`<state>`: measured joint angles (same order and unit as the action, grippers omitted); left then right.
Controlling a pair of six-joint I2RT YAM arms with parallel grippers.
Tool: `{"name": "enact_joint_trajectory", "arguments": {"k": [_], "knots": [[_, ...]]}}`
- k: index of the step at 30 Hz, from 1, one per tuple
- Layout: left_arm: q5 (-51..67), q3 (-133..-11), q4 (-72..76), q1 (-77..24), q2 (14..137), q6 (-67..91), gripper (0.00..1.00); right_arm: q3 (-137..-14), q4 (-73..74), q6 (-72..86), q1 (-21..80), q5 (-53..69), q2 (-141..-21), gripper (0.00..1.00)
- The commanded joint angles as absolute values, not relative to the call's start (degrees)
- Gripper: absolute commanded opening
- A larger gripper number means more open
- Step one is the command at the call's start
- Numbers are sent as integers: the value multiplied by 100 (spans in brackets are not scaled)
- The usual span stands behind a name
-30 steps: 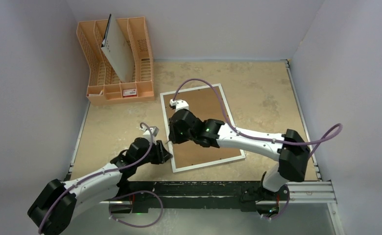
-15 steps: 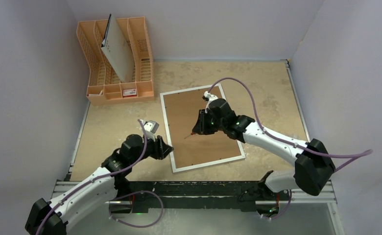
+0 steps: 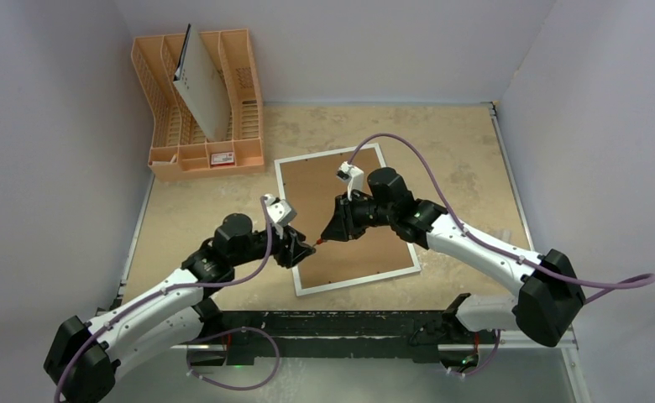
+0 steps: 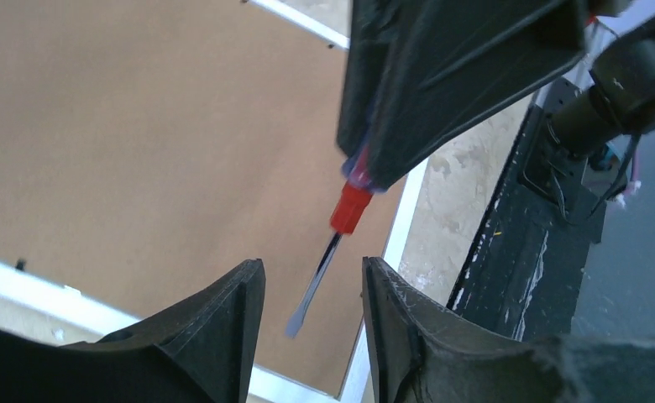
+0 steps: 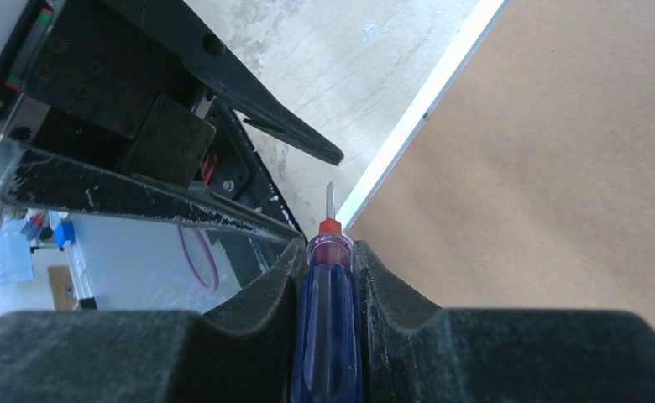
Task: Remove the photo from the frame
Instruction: Adjust the screwdriver.
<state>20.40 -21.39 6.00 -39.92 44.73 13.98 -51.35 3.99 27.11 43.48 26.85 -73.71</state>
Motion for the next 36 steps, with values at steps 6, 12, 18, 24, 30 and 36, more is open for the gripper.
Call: {"name": "enact_joint_trajectory", "arguments": {"k": [6, 12, 18, 24, 30, 36], "knots": [[2637, -2789, 390, -4325, 4888, 282, 48, -5127, 106, 2434, 4344, 3320, -7217, 0], [2505, -2969, -182, -4434, 5105, -86, 48, -5098, 101, 2402, 4342, 3412, -7198, 0], [2122, -2993, -307, -4499, 5261, -171, 42, -5106, 26, 2403, 4348, 3524, -7181, 0], [1926, -2997, -177, -4562, 5322, -141, 30, -5098, 26, 2415, 4342, 3606, -7179, 0], [2124, -2888, 337, -4577, 5134, -43, 33, -5096, 26, 2368, 4342, 3704, -7254, 0], [2206, -2886, 281, -4574, 5088, -44, 23, -5098, 26, 2397, 4348, 3756, -7276, 0]]}}
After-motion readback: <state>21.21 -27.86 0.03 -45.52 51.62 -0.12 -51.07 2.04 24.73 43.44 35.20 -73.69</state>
